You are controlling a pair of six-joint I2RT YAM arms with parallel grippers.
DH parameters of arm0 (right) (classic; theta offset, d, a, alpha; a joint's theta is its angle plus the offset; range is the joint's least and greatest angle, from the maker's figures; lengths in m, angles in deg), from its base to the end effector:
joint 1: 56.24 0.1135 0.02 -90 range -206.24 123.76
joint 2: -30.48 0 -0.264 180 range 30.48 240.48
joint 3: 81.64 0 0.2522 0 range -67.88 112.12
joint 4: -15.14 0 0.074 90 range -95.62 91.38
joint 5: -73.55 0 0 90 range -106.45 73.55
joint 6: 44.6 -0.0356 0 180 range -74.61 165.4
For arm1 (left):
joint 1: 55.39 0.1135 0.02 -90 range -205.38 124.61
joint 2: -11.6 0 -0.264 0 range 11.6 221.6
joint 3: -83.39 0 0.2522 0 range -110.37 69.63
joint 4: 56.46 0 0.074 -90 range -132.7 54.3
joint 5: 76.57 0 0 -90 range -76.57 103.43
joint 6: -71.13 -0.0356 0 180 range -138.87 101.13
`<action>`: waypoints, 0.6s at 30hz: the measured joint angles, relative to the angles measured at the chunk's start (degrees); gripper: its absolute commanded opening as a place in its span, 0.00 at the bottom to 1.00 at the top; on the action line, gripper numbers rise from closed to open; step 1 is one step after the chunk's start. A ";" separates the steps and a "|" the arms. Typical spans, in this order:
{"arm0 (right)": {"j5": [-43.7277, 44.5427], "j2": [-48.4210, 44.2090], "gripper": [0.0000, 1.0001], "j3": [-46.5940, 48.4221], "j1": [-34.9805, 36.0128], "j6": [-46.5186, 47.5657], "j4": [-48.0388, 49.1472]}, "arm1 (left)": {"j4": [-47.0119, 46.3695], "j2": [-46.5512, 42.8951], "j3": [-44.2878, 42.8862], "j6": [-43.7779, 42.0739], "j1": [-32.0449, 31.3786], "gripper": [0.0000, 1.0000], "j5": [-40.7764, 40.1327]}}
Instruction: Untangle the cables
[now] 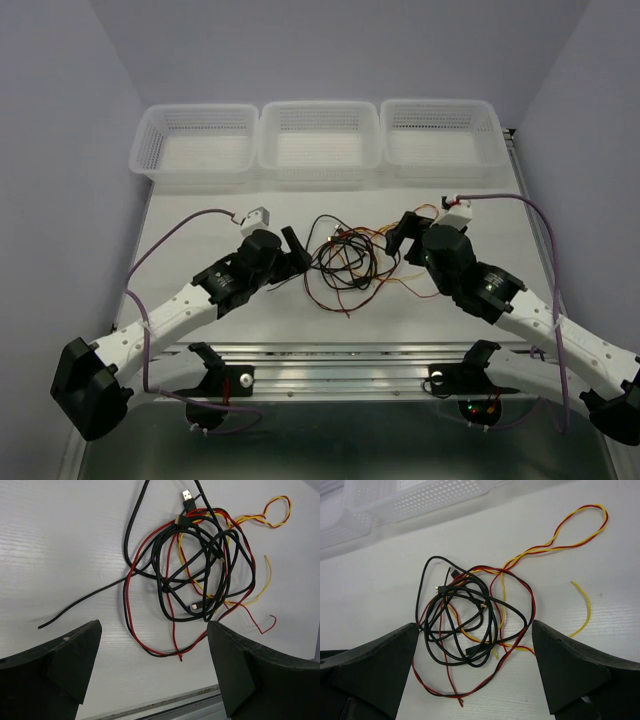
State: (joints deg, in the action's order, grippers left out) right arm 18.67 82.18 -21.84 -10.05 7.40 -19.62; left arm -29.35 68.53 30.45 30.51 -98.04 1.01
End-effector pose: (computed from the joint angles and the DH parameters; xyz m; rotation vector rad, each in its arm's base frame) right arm 0.1520 0.1289 0.3099 0.2375 1.9478 0.3442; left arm 0.1675 -0.1439 0.2610 -0.2620 2.1710 -0.7218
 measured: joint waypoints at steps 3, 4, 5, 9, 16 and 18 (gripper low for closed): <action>0.13 -2.08 1.00 0.00 0.00 -0.42 -0.92 | -1.11 0.68 1.11 -0.37 0.00 0.99 1.79; 0.11 -2.29 1.00 0.00 0.00 -0.44 -1.14 | -1.62 1.18 1.46 -0.44 -0.04 0.99 2.34; 0.07 -2.51 1.00 -0.02 0.00 -0.50 -1.36 | -2.58 1.62 1.79 -0.42 -0.11 0.99 2.93; 0.04 -2.60 1.00 -0.59 0.00 -1.51 -1.68 | -5.95 7.58 2.29 -0.22 -1.92 0.98 4.79; -0.11 -1.07 1.00 -2.51 0.00 -2.47 -2.62 | -7.15 21.64 1.18 0.74 -3.28 0.85 4.83; -0.57 -0.68 1.00 -2.78 0.00 -2.62 -2.80 | -6.95 24.13 0.15 1.29 -3.26 0.76 4.20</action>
State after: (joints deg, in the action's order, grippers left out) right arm 18.10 81.50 -24.61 -10.05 4.77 -22.41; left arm -36.30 92.66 30.60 31.80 -101.30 5.21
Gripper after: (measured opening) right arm 0.998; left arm 0.861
